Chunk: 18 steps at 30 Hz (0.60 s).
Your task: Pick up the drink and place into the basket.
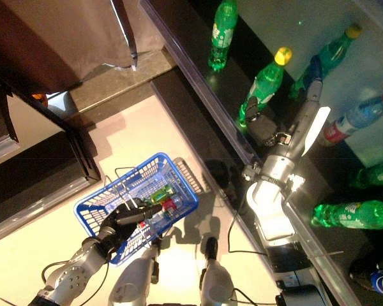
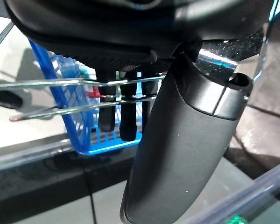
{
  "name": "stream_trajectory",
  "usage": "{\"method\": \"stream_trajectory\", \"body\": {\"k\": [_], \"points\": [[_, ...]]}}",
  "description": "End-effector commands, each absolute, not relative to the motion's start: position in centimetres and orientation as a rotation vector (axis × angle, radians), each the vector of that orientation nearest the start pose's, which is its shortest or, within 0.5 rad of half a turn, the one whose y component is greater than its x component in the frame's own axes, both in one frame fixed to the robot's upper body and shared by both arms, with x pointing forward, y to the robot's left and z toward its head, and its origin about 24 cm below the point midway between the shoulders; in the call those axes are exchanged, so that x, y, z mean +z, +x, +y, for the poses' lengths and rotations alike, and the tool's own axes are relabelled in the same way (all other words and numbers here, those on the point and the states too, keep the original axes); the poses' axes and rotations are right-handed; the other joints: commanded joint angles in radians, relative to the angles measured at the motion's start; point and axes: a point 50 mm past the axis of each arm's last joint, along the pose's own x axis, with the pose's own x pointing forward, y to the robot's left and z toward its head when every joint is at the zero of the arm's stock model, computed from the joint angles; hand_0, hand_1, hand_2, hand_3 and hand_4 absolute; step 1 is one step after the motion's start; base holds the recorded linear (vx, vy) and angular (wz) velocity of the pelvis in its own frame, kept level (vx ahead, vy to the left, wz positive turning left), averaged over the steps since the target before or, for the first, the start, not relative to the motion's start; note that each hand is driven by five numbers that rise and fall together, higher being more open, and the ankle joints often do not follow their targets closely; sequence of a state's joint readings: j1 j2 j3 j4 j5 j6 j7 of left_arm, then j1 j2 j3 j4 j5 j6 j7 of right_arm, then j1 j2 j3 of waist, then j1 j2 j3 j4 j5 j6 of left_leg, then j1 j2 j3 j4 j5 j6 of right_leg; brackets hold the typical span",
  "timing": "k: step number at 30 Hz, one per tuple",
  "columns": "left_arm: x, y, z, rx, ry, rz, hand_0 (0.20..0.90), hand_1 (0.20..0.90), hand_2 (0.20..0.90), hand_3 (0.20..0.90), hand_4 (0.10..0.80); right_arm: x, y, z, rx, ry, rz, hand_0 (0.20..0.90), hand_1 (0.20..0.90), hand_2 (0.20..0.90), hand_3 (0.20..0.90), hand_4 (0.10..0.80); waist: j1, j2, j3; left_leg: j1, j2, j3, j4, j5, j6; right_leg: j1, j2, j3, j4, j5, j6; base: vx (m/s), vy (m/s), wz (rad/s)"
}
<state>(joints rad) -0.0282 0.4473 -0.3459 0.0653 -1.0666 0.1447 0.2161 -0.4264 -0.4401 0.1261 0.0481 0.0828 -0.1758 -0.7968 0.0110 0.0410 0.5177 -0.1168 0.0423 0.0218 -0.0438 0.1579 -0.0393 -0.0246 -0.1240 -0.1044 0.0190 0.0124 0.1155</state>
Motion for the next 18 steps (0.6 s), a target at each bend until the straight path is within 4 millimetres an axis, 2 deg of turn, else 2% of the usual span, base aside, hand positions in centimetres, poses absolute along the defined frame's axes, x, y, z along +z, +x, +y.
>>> {"method": "stream_trajectory", "body": {"k": [1, 5, 18], "points": [[11.7, 27.7, 15.3, -0.228, -0.669, -0.121, 0.300, 0.300, 0.300, 0.200, 0.100, 23.9, 30.0, -20.1, -0.586, -0.096, -0.905, 0.900, 0.900, 0.900, 0.900, 0.800, 0.007, 0.030, -0.042, -0.038, -0.026, -0.013, 0.133, -0.114, 0.012, -0.102, 0.014, -0.010, 0.085, 0.017, -0.061, -0.142, 0.022, -0.04], [12.4, 28.0, 15.3, -0.216, -0.689, -0.144, 0.300, 0.300, 0.300, 0.200, 0.100, 25.0, 30.0, -20.0, -0.619, -0.038, -0.960, 0.900, 0.900, 0.900, 0.900, 0.800, 0.003, 0.036, 0.002, -0.076, -0.034, -0.008, 0.139, -0.106, 0.021, -0.147, 0.015, 0.001, 0.097, 0.027, -0.064, -0.112, 0.016, -0.04], [13.4, 28.3, 15.6, -0.222, -0.687, -0.172, 0.300, 0.300, 0.300, 0.200, 0.100, 28.2, 30.8, -20.5, -0.633, 0.017, -1.011, 0.900, 0.900, 0.900, 0.900, 0.800, 0.021, 0.052, 0.002, -0.177, -0.049, 0.011, 0.131, -0.093, 0.028, -0.254, 0.015, 0.006, 0.090, 0.048, -0.060, -0.042, -0.006, -0.05]]}}
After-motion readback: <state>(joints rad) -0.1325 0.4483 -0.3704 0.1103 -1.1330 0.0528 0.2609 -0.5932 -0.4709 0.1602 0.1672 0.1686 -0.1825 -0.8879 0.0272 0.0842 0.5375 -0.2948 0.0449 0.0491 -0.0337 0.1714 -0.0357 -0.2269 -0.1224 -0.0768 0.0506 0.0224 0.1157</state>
